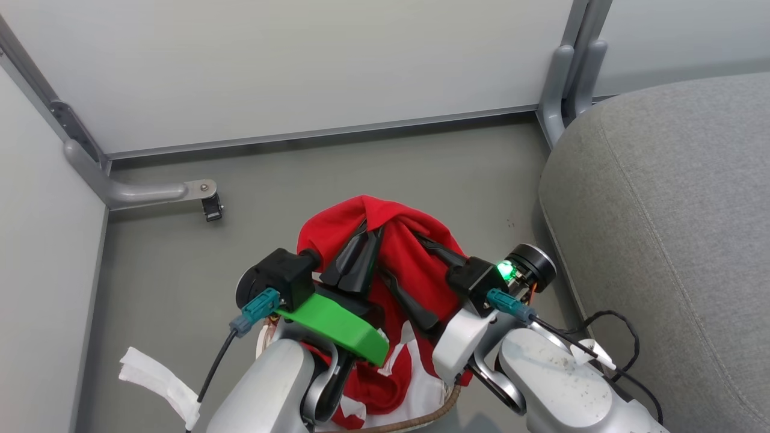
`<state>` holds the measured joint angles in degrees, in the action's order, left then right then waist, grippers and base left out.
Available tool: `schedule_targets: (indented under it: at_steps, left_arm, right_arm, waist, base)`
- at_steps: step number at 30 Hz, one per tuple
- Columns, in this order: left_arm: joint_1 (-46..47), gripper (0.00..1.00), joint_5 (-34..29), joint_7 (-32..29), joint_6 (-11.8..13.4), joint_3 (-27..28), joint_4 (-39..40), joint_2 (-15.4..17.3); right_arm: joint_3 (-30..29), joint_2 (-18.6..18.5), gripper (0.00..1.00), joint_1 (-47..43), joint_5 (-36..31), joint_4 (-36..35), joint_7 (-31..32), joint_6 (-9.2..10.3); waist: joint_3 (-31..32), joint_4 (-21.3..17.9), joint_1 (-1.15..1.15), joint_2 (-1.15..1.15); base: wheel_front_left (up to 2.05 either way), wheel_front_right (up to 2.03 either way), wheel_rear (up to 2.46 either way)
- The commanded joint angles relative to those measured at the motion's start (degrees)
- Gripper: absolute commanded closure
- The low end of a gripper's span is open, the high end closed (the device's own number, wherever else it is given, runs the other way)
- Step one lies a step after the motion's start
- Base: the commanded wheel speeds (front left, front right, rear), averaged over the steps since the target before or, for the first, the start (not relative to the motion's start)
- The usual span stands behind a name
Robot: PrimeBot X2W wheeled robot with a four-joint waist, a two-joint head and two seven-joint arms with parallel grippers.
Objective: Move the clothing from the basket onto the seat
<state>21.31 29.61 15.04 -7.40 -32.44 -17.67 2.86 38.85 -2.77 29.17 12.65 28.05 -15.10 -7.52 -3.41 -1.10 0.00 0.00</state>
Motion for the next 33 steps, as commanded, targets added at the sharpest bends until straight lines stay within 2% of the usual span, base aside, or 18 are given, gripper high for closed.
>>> schedule_targets:
  at_steps: [1, 2, 3, 4, 5, 12, 13, 14, 15, 22, 33]
  left_arm:
    - [1.1, 1.00, 0.7, 0.2, -0.1, -0.4, 0.0, 0.1]
    - [1.1, 1.00, 0.9, 0.2, -0.1, -0.7, 0.0, 0.2]
    - [1.2, 1.00, 1.0, 0.2, -0.1, -1.0, -0.1, 0.2]
    - [1.2, 1.00, 1.1, 0.2, -0.1, -1.3, -0.1, 0.2]
    - [1.2, 1.00, 1.2, 0.2, -0.1, -1.5, -0.1, 0.1]
    - [0.2, 1.00, -1.6, 0.2, 0.0, 0.3, -1.0, 0.1]
    - [0.0, 0.52, -2.6, 0.2, 0.1, 0.8, -1.1, 0.2]
    - [-0.3, 0.15, -3.4, 0.2, 0.1, 1.0, -1.4, 0.1]
    - [-0.4, 0.00, -4.5, 0.2, 0.1, 1.4, -1.6, 0.1]
    - [-1.9, 0.00, -8.6, 0.1, 0.0, 3.4, -2.6, 0.1]
    - [-3.5, 0.00, -12.3, 0.1, -0.1, 3.3, -1.8, 0.6]
  right_arm:
    - [0.7, -0.3, 0.00, 0.5, 0.8, 1.6, -0.1, 0.05]
    - [1.1, -0.2, 0.00, 0.7, 1.0, 2.3, -0.1, 0.06]
    - [1.8, -0.3, 0.09, 0.8, 1.6, 3.5, -0.1, 0.06]
    - [1.9, -0.3, 0.51, 0.9, 2.3, 3.9, -0.1, 0.06]
    - [1.9, -0.3, 1.00, 1.2, 3.0, 3.8, -0.1, 0.06]
    - [0.2, -0.3, 1.00, -0.2, 4.8, 2.2, -0.1, 0.06]
    - [-0.6, -0.3, 1.00, -0.6, 4.7, 1.7, -0.1, 0.06]
    - [-1.2, -0.3, 1.00, -0.9, 4.6, 1.1, -0.1, 0.06]
    - [-1.9, -0.3, 1.00, -1.0, 4.3, 0.4, -0.1, 0.06]
    - [-7.1, -0.3, 1.00, -3.7, 2.7, -3.5, -0.1, 0.06]
    - [-12.5, -0.2, 1.00, -6.5, 1.3, -8.1, -0.1, 0.06]
  waist:
    - [-0.4, 0.8, 0.00, 0.00]
    - [-0.4, 1.0, 0.00, 0.00]
    - [-0.4, 1.2, 0.00, 0.00]
    - [-0.4, 1.4, 0.00, 0.00]
    - [-0.5, 1.5, 0.00, 0.00]
    - [-1.0, 0.7, 0.00, 0.00]
    - [-1.2, 0.3, 0.00, 0.00]
    - [-1.4, -0.2, 0.00, 0.00]
    - [-1.6, -0.8, 0.00, 0.00]
    - [-3.3, -6.8, 0.00, 0.00]
    - [-6.2, -20.7, 0.00, 0.00]
  base:
    - [0.00, 0.00, 0.00]
    - [0.00, 0.00, 0.00]
    - [0.00, 0.00, 0.00]
    - [0.00, 0.00, 0.00]
    - [0.00, 0.00, 0.00]
    - [0.00, 0.00, 0.00]
    - [0.00, 0.00, 0.00]
    - [0.00, 0.00, 0.00]
    - [0.00, 0.00, 0.00]
    - [0.00, 0.00, 0.00]
    - [0.00, 0.00, 0.00]
